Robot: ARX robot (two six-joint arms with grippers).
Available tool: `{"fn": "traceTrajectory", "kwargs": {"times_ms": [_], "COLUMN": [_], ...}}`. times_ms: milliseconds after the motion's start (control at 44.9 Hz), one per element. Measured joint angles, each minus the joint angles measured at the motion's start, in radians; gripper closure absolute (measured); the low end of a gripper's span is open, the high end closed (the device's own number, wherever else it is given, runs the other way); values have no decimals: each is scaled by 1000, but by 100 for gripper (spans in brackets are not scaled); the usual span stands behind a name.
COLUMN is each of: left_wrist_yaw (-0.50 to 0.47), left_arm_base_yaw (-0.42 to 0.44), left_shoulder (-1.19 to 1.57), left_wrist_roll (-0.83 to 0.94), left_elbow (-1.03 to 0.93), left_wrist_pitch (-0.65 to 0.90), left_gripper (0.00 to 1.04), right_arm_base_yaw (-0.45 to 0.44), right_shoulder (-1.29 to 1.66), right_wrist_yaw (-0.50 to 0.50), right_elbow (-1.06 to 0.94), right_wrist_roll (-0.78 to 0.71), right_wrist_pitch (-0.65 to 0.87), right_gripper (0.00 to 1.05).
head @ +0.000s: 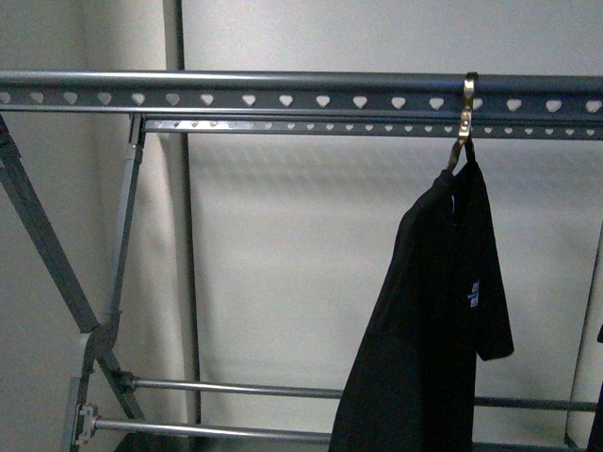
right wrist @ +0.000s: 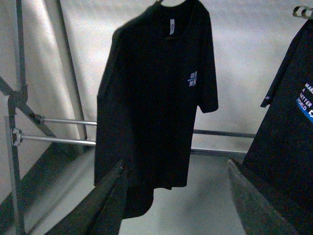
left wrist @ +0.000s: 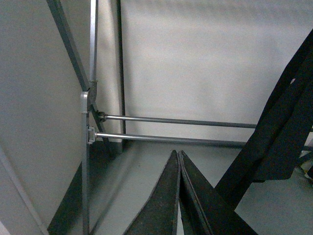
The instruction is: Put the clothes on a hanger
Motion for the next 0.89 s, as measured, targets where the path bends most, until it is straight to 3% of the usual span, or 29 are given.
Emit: {"fn": "traceTrajectory", "kwargs": {"times_ms": [245, 312, 512, 601, 891], "left_wrist_yaw": [0, -1, 0, 0, -1], "left_arm_base_yaw": [0, 0, 0, 0, 0], "left_shoulder": [-2, -2, -2, -2, -3], "left_wrist_roll": [0, 0, 0, 0, 0], "left_elbow": [0, 0, 0, 0, 0], "left_wrist_pitch": [-2, -2, -2, -2, -2], "left_gripper": [101, 101, 101, 101, 101], "right_arm_base_yaw": [-296, -364, -453, -580, -624], "right_shoulder": [-170, -196, -230, -251, -297], "right_wrist_yaw": [-281, -352, -433, -582, -596], "right_elbow": [-65, -81, -101, -113, -166], "right_wrist_roll": [10, 10, 10, 10, 11], "right_wrist_pitch": [-63, -72, -80, -91, -90], "right_gripper": [102, 102, 102, 102, 102]}}
